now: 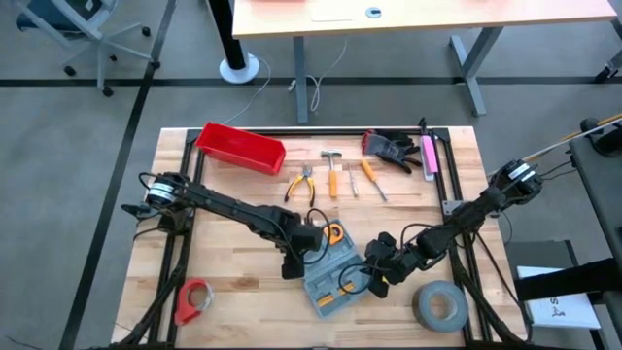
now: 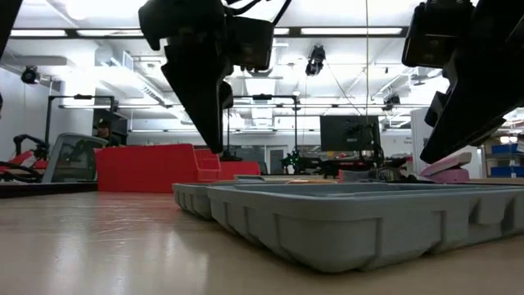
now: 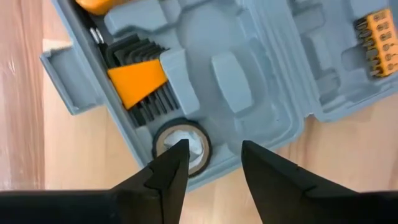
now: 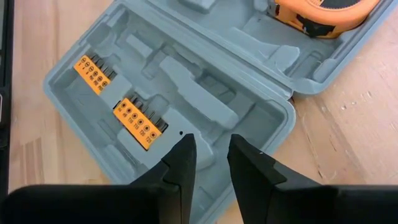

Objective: Prefit tool cases
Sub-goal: Remove the black electrical tape from the prefit tool case to the table

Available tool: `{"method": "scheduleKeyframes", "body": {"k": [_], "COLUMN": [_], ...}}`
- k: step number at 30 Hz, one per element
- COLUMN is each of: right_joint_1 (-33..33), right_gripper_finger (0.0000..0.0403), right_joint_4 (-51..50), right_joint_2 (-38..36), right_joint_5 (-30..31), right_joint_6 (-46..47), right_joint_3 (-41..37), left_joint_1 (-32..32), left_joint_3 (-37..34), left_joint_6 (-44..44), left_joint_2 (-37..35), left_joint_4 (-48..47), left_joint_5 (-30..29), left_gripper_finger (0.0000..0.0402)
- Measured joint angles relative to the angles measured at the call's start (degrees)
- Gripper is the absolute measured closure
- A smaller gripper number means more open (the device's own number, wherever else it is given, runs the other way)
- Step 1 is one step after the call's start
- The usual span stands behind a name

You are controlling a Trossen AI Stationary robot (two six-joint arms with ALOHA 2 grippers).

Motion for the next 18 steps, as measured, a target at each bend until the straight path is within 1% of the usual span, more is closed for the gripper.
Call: {"method": "scheduleKeyframes", "body": {"k": [6, 9, 18], "right_joint_1": [0.0, 0.0, 0.0], "right_gripper_finger": [0.0315, 0.0312, 0.0321], "right_joint_4": [0.01, 0.04, 0.03], "right_joint_2": [0.0, 0.0, 0.0], "right_joint_5": [0.04, 0.05, 0.06], "right_joint_6": [-0.05, -0.01, 0.01], "right_joint_3": [0.0, 0.0, 0.0], "left_joint_1": [0.0, 0.0, 0.0], "left_joint_3": [-1.67, -3.77, -12.13], "left_joint_6": [-0.39, -0.39, -0.9], "left_joint_2": [0.26, 0.31, 0.18], "left_joint_4": [0.81, 2.66, 14.75], "left_joint_5": [-0.06, -1.5, -1.11], "left_gripper_finger": [0.0244, 0.0248, 0.026]}}
